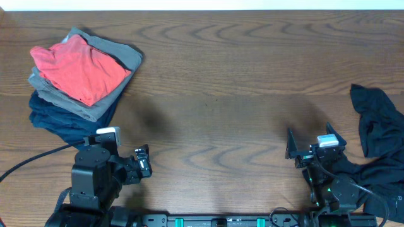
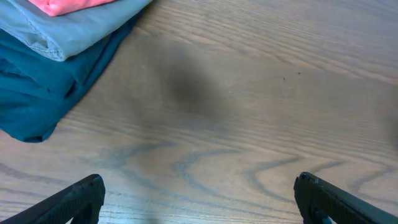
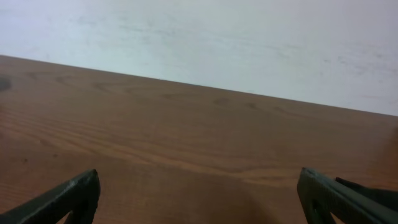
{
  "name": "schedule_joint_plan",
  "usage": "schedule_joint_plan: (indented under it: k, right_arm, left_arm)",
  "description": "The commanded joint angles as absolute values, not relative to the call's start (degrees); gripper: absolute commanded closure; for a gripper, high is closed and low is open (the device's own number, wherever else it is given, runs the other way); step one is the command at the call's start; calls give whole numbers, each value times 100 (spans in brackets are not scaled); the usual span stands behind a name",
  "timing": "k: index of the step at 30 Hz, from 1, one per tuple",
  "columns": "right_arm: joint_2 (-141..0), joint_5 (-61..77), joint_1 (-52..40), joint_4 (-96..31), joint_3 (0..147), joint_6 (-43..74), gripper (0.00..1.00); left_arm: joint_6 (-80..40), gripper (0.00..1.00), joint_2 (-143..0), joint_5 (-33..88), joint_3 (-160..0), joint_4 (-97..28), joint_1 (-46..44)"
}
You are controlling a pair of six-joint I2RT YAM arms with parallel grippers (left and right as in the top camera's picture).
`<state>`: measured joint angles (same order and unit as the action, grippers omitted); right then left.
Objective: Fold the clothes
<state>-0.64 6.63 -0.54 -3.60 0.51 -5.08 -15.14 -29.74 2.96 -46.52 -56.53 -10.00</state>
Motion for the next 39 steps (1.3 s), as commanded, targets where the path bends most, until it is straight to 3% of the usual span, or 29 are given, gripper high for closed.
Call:
schedule_joint_plan:
  k: [1,10,30,39]
  right_arm:
    - [-30,646,-115,-364,32,-587,1]
    - [-30,646,-115,-364,32,-587,1]
    - [-30,646,-115,-364,32,-587,1]
    - [-30,646,-115,-364,32,-587,1]
  left_arm:
    - [-1485,2,-2936,231,-4644,-5660,-1022]
    - [-1461,2,-2281,40,-4016,-5577,-473]
    - [-1201,2,-10,38,-388,-1210,-403]
    - [-445,2,-10,36,-202,-784,-403]
